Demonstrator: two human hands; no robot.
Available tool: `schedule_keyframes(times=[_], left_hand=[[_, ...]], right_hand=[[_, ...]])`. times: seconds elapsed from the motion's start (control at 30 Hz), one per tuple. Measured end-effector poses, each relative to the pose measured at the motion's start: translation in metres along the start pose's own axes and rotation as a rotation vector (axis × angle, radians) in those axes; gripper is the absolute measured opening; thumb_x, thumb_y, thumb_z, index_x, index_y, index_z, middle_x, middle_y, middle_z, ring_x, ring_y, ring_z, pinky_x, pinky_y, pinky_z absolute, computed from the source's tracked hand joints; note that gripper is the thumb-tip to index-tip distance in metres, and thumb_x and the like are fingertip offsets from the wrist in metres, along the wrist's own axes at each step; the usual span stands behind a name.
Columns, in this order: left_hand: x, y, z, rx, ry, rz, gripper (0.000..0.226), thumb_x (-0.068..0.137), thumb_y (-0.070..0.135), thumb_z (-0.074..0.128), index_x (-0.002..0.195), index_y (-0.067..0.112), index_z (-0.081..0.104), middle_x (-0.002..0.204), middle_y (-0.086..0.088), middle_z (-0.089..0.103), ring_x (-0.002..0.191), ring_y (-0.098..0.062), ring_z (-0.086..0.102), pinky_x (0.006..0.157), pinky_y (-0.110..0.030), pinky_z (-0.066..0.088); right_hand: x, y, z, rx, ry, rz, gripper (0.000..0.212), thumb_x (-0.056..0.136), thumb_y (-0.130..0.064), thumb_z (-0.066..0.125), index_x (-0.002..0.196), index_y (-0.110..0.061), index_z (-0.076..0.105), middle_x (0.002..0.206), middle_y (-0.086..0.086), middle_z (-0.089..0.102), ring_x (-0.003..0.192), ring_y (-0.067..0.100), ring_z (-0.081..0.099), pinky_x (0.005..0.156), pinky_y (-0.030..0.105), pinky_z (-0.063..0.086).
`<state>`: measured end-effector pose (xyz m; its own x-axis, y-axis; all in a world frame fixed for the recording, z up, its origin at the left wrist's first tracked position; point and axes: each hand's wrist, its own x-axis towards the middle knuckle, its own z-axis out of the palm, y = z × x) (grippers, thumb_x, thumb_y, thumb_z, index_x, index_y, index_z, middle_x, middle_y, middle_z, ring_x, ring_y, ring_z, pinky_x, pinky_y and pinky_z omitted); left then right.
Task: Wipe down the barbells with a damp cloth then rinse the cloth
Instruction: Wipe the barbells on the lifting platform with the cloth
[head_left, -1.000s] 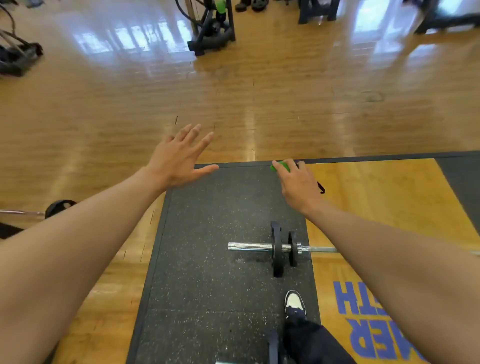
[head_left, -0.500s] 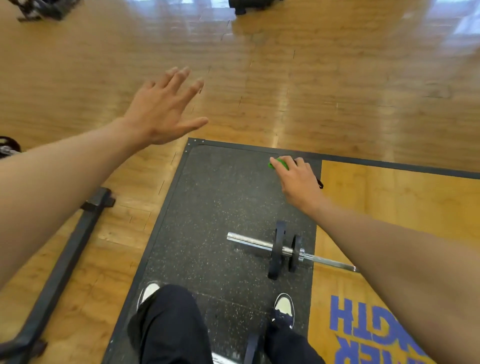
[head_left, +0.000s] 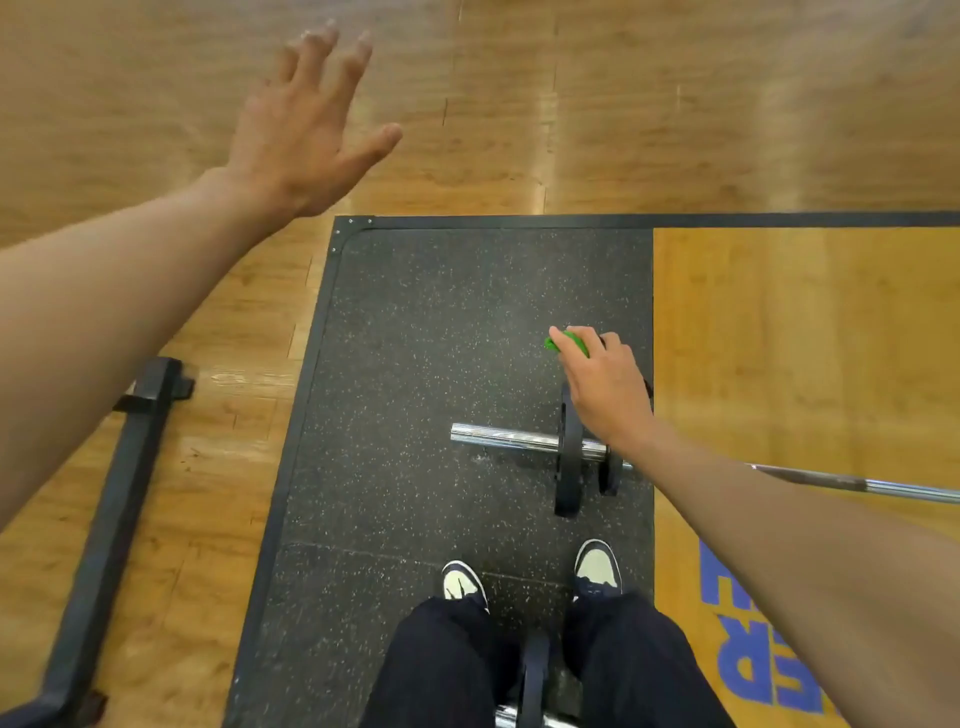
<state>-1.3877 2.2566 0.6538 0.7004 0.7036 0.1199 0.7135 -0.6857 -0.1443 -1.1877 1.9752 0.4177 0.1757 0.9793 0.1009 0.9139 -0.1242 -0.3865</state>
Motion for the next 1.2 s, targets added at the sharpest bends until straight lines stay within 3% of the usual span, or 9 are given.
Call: schedule_keyframes(times=[0.33, 0.47, 0.63, 0.9, 1.07, 1.2], left_hand=[[-0.086, 0.055, 0.250, -0.029, -0.064, 0.284, 0.092, 0.091, 0.080, 0.023, 0.160, 0.020, 0.019, 0.165, -0.016, 0.019, 0.149, -0.035, 0.024, 0.106, -0.051, 0.035], [-0.115, 0.074, 0.350, -0.046, -0.059, 0.294, 0.092, 0.092, 0.080, 0.020, 0.160, 0.018, 0.022, 0.165, -0.016, 0.021, 0.149, -0.034, 0.025, 0.108, -0.049, 0.032], [-0.141, 0.087, 0.452, -0.066, -0.088, 0.282, 0.094, 0.090, 0.080, 0.023, 0.159, 0.016, 0.025, 0.164, -0.015, 0.022, 0.148, -0.036, 0.028, 0.110, -0.051, 0.031], [-0.186, 0.101, 0.545, -0.118, -0.205, 0.281, 0.091, 0.091, 0.078, 0.021, 0.159, 0.018, 0.026, 0.164, -0.012, 0.025, 0.149, -0.034, 0.027, 0.112, -0.048, 0.030], [-0.221, 0.104, 0.574, -0.205, -0.286, 0.221, 0.084, 0.093, 0.073, 0.022, 0.159, 0.020, 0.027, 0.164, -0.010, 0.027, 0.150, -0.033, 0.026, 0.113, -0.050, 0.032], [-0.232, 0.111, 0.586, -0.244, -0.374, 0.154, 0.084, 0.094, 0.075, 0.012, 0.160, 0.023, 0.022, 0.165, -0.008, 0.025, 0.151, -0.031, 0.022, 0.116, -0.051, 0.031]], right_hand=[[-0.015, -0.018, 0.192, 0.029, 0.067, 0.098, 0.054, 0.089, 0.000, 0.066, 0.141, -0.009, 0.055, 0.132, 0.013, 0.060, 0.094, 0.035, 0.057, 0.075, 0.043, 0.048], [-0.018, -0.027, 0.273, 0.042, 0.127, 0.207, 0.057, 0.088, 0.001, 0.068, 0.143, -0.008, 0.054, 0.134, 0.013, 0.060, 0.099, 0.035, 0.058, 0.081, 0.043, 0.050], [-0.043, -0.014, 0.352, 0.005, 0.072, 0.364, 0.071, 0.080, 0.007, 0.070, 0.146, -0.008, 0.050, 0.142, 0.014, 0.055, 0.113, 0.040, 0.056, 0.094, 0.048, 0.050], [-0.079, 0.017, 0.419, -0.016, 0.030, 0.557, 0.080, 0.077, 0.010, 0.071, 0.150, -0.009, 0.046, 0.150, 0.013, 0.048, 0.134, 0.039, 0.046, 0.112, 0.052, 0.040], [-0.091, 0.022, 0.436, -0.061, -0.040, 0.547, 0.069, 0.094, -0.003, 0.059, 0.157, -0.013, 0.033, 0.163, 0.011, 0.030, 0.153, 0.033, 0.021, 0.123, 0.049, 0.026], [-0.078, 0.020, 0.447, -0.072, -0.010, 0.568, 0.059, 0.096, -0.008, 0.058, 0.152, -0.011, 0.042, 0.156, 0.011, 0.043, 0.148, 0.034, 0.031, 0.123, 0.050, 0.026]])
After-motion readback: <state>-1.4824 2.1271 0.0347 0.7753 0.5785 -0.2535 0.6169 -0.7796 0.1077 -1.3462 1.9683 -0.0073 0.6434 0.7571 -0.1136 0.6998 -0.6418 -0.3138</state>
